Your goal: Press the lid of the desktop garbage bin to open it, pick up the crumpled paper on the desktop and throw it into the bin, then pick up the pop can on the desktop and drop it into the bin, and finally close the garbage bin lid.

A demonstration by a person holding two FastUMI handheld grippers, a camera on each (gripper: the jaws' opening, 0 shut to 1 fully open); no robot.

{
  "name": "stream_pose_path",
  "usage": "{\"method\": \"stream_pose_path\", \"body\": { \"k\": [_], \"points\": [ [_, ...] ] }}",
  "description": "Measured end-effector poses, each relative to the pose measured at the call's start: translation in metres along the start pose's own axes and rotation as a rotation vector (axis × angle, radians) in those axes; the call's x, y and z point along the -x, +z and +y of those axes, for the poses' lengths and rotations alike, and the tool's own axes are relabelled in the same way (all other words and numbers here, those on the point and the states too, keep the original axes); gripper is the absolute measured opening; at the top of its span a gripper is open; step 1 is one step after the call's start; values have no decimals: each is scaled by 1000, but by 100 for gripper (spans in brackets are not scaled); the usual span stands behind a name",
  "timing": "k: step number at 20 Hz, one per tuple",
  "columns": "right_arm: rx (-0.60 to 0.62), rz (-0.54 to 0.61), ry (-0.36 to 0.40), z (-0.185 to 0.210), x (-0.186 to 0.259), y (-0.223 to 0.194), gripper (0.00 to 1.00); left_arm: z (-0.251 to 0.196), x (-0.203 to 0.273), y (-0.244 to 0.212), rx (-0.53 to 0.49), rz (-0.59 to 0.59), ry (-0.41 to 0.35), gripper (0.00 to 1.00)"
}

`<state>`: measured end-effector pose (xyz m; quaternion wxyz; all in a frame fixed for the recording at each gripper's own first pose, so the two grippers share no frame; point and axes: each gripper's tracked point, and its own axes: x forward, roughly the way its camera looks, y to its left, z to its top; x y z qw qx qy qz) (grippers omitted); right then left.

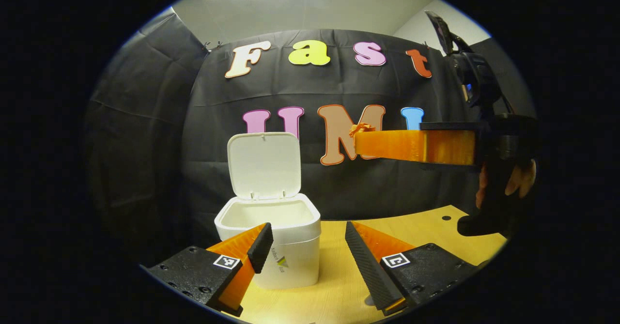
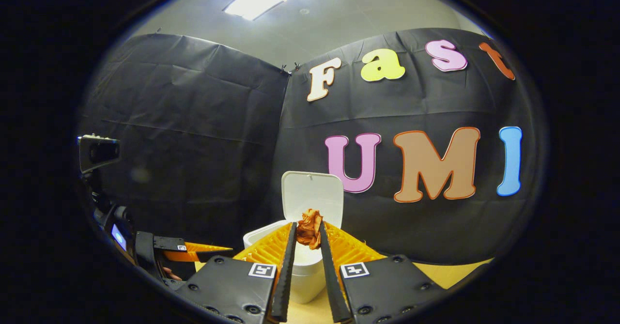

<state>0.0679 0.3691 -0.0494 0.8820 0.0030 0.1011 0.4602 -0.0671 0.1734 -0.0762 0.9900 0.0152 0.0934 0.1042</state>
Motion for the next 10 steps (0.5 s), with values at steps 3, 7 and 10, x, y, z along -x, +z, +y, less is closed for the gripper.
{"method": "stream_pose_path", "body": {
  "k": [3, 7, 10],
  "points": [
    [-3, 37, 17, 4, -26, -7, 32, 16, 1, -1, 3, 2, 23, 92],
    [1, 98, 44, 14, -63, -28, 36, 38, 1, -4, 6, 3, 53, 92],
    [-6, 156, 51, 21, -87, -50, 34, 54, 2, -8, 10, 7, 73, 90]
  ]
}}
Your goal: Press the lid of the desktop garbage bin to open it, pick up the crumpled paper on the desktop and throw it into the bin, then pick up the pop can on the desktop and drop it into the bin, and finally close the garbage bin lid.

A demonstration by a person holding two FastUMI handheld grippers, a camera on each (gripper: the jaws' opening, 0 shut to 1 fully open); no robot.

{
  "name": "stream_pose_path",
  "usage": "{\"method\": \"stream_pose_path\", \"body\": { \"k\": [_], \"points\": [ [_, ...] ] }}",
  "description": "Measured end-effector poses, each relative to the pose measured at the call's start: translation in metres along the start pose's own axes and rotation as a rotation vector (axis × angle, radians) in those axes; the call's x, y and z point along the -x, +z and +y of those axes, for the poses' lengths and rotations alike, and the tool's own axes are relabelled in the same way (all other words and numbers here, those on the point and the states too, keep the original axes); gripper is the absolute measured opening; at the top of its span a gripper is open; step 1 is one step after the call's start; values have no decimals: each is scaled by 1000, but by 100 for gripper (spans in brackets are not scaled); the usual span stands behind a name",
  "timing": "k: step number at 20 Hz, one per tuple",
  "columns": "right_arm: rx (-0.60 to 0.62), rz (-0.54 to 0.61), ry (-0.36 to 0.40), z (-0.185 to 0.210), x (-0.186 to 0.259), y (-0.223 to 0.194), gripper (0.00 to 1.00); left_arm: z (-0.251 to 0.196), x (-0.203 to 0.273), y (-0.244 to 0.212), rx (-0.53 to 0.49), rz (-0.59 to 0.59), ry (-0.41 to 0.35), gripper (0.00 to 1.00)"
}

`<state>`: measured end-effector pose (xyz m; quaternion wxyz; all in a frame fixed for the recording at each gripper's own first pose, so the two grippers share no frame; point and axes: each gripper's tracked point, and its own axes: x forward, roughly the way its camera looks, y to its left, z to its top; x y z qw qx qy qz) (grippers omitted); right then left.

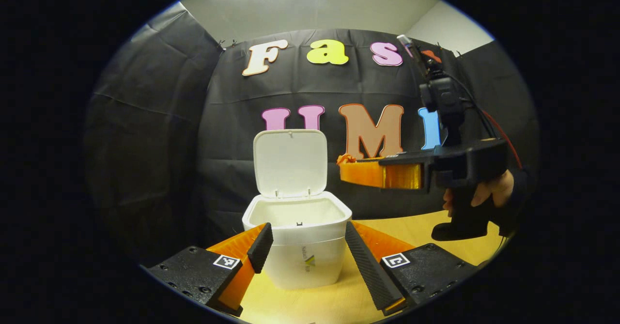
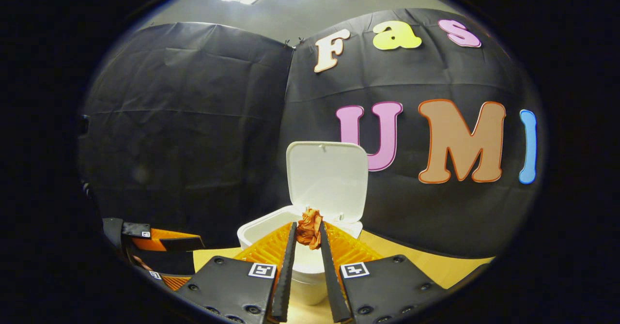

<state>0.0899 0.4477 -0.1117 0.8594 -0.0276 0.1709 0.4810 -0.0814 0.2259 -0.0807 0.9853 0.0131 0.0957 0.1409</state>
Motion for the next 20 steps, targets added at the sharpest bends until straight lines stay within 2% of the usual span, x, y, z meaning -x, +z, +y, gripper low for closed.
{"method": "stream_pose_path", "body": {
  "k": [2, 5, 7, 8, 9, 11, 13, 20],
  "points": [
    [-9, 37, 1, 3, -17, -12, 32, 9, -1, -4, 1, 8, 7, 90],
    [-14, 92, -8, 2, -39, -30, 36, 22, -2, -8, 6, 19, 16, 90],
    [-20, 132, -23, 1, -51, -41, 34, 30, -4, -12, 5, 24, 26, 90],
    [-23, 142, -36, -3, -56, -44, 42, 35, -6, -13, 5, 27, 30, 92],
    [-26, 142, -54, -7, -59, -44, 59, 38, -7, -14, 6, 28, 33, 92],
    [-31, 125, -40, -2, -58, -40, 92, 41, -9, -14, 10, 28, 35, 90],
    [-18, 100, -60, -7, -56, -33, 96, 39, -12, -15, 14, 29, 31, 90],
    [-36, 7, -119, -23, -15, -6, 94, 18, -15, -9, 19, 14, -9, 90]
  ]
}}
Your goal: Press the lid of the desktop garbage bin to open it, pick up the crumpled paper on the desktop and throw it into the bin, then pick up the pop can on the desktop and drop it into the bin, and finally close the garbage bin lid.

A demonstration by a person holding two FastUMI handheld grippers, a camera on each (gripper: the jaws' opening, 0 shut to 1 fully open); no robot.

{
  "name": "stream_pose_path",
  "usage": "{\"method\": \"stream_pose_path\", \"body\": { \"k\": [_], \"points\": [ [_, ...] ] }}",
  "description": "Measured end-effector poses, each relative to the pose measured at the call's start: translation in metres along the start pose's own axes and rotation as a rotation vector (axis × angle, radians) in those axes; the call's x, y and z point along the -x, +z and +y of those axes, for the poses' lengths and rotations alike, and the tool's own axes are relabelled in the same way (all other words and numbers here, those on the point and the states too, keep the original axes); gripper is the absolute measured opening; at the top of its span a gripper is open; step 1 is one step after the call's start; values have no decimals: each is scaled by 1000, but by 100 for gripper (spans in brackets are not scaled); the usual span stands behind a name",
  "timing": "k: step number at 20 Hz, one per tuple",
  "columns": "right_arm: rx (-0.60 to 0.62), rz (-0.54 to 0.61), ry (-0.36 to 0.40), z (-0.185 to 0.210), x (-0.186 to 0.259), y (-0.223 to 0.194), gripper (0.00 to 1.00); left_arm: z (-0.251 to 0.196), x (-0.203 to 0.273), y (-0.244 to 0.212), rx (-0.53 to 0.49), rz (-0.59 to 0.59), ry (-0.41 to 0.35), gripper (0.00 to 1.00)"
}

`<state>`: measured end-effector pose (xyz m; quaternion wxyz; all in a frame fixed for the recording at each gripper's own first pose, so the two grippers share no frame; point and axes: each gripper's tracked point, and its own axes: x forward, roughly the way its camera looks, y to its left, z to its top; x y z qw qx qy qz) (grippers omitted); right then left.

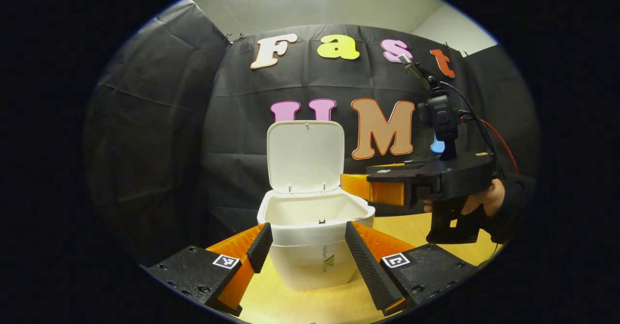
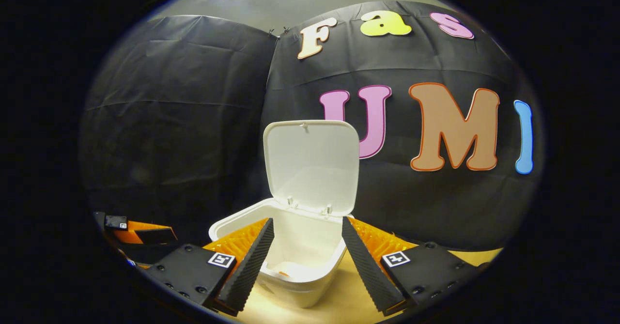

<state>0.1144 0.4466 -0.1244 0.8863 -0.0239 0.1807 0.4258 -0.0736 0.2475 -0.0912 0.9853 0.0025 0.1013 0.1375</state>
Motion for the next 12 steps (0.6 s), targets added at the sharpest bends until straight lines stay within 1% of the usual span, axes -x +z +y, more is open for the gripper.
{"method": "stream_pose_path", "body": {
  "k": [1, 2, 3, 4, 5, 6, 12],
  "points": [
    [2, -16, -8, -4, 9, 3, 96, -6, 0, 1, 1, -4, -9, 90],
    [4, -30, -19, -7, 18, 6, 94, -11, -1, 1, 2, -6, -20, 90],
    [10, -47, -32, -12, 27, 9, 96, -17, -1, 1, 3, -7, -31, 90],
    [13, -54, -54, -18, 37, 9, 94, -24, -2, 2, 5, -8, -45, 90],
    [22, -70, -81, -27, 47, 10, 96, -31, -3, 3, 7, -8, -58, 90],
    [26, -84, -108, -36, 58, 13, 94, -38, -2, 3, 9, -10, -72, 92],
    [18, -142, -269, -97, 132, 19, 94, -94, -6, -2, 32, -1, -179, 91]
  ]
}}
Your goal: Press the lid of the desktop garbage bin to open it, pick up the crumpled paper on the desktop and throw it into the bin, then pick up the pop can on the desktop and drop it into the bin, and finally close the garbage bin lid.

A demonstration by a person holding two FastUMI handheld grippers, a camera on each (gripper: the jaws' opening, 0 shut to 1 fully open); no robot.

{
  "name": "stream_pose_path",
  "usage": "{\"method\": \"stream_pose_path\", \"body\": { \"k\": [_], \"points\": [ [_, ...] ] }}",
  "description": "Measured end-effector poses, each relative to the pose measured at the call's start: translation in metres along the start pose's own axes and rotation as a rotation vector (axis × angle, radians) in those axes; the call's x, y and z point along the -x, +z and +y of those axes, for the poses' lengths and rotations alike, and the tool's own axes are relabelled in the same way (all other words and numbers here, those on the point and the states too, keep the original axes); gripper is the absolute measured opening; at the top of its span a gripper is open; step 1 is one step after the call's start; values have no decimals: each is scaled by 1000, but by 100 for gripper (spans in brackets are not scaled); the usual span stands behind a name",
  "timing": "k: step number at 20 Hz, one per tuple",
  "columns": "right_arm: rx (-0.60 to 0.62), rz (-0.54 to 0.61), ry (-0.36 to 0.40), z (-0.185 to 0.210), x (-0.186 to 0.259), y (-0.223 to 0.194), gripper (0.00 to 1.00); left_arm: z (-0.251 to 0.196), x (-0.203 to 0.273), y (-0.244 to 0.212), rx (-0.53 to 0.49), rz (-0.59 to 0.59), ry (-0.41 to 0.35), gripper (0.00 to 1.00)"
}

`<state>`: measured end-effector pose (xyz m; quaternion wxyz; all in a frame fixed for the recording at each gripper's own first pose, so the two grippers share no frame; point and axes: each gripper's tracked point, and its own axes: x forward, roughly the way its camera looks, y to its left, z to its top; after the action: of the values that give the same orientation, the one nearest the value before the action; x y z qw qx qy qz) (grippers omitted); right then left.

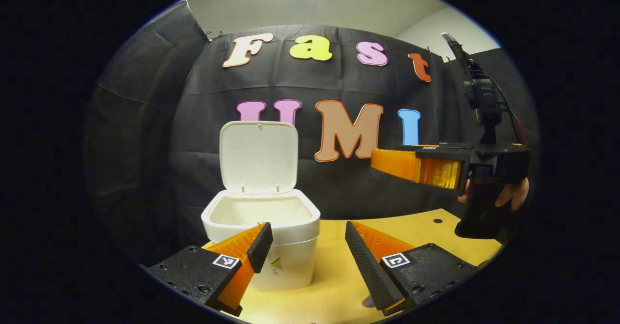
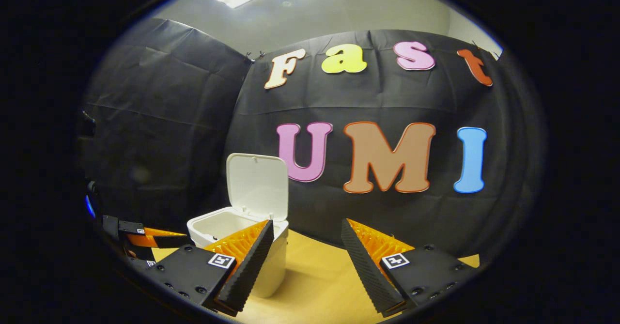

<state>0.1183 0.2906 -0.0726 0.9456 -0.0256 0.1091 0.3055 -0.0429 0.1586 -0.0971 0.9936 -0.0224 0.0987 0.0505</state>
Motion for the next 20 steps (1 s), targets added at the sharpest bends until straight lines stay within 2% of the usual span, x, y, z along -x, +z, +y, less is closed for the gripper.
{"method": "stream_pose_path", "body": {
  "k": [8, 9, 11, 15, 20],
  "points": [
    [-6, -19, -202, -89, 77, 1, 94, -74, -17, -14, 9, 30, -136, 91],
    [-12, -15, -221, -97, 86, -1, 96, -82, -18, -18, 8, 38, -150, 91],
    [-29, -7, -259, -114, 103, -6, 94, -99, -20, -26, 4, 58, -178, 91],
    [-53, 8, -334, -143, 137, -20, 94, -122, -22, -61, -29, 150, -192, 91],
    [-100, 62, -382, -163, 166, -50, 94, -139, -19, -116, -36, 276, -203, 91]
  ]
}}
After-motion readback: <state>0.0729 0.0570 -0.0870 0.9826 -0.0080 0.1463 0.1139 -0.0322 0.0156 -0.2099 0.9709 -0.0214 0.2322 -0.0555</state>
